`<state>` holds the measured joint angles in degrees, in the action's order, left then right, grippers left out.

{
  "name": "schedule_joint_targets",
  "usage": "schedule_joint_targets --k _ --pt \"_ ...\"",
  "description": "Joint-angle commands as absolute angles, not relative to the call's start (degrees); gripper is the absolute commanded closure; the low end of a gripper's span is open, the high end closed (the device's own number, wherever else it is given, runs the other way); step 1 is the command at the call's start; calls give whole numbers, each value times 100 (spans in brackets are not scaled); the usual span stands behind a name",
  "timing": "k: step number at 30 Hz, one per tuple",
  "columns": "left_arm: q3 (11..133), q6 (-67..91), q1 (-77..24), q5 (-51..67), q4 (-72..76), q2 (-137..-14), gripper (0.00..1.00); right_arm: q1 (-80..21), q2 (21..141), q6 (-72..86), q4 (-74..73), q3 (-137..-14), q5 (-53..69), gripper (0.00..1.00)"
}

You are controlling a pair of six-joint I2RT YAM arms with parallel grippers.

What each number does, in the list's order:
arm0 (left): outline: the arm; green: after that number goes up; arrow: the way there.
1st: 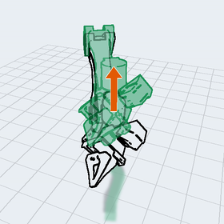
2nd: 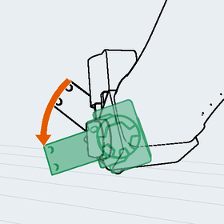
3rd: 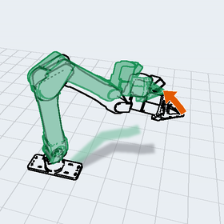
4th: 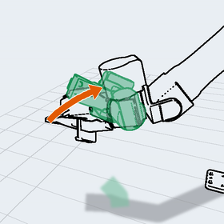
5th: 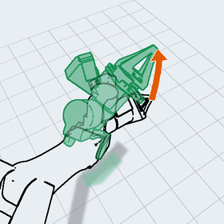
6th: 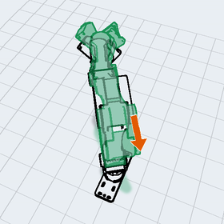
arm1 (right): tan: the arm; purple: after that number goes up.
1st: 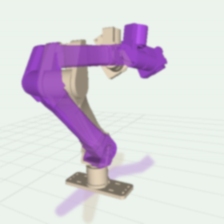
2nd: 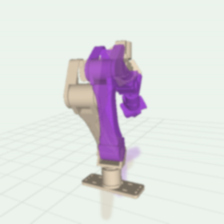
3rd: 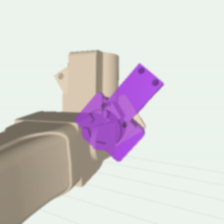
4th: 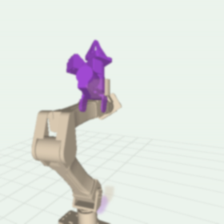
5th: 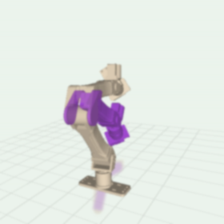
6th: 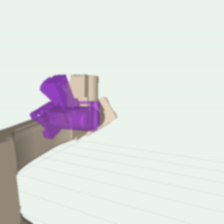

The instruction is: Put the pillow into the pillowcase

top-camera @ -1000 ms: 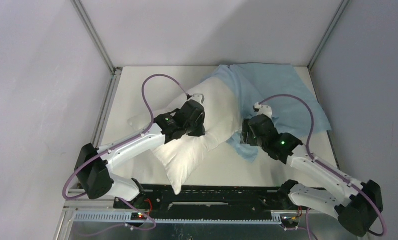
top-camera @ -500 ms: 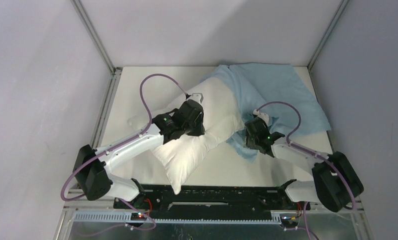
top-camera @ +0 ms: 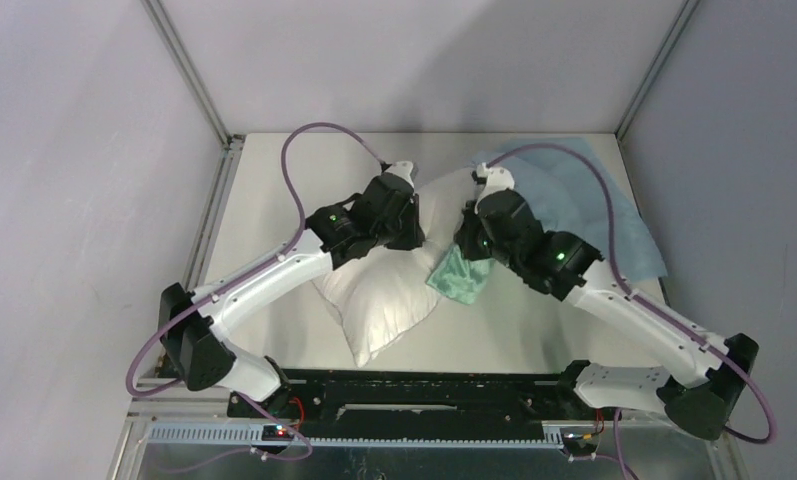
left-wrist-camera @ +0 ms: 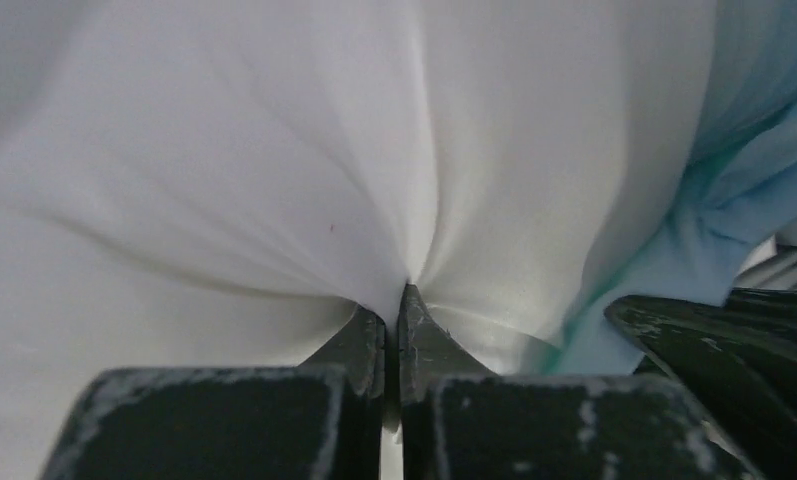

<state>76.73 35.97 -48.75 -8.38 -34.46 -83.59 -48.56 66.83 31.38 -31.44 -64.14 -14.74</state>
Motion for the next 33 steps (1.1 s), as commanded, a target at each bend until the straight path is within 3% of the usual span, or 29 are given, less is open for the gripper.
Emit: schedule_joint_targets --k 1,6,8,11,15,18,21,26,29,33 --pt "8589 3514 -5316 139 -2938 -8211 100 -5021 6845 2727 -3631 -8156 -883 100" --pt "9071 3793 -5453 1270 -3103 -7910 100 -5293 7761 2496 -4858 -10400 -1380 100" --pt "9000 3967 -5338 1732 -3043 -7726 96 -5116 8244 2495 -5232 -10998 -1432 100" --pt "8622 4168 -4836 2346 -2796 -7472 81 -4521 8952 2638 -4937 -10855 -927 100" --pt "8278 3837 -4033 2484 -3163 -7219 38 -3977 9977 2790 -4508 -10499 -734 100" --pt "8216 3496 -3418 2315 -3616 -6915 22 -3731 10543 2867 -3925 -10279 -615 100" --pt "8409 3063 -3090 1736 -4218 -6498 12 -3564 11049 2896 -3681 -10472 -478 100" --pt "7569 2957 -3180 1026 -4762 -5713 10 -3510 11409 2717 -3854 -11267 -348 100" --pt "6275 3409 -3419 618 -4720 -4886 9 -3547 11235 2449 -4004 -11501 -408 86" --pt "4907 4365 -3576 99 -4711 -3734 6 -3682 10771 2001 -4339 -11490 -636 49"
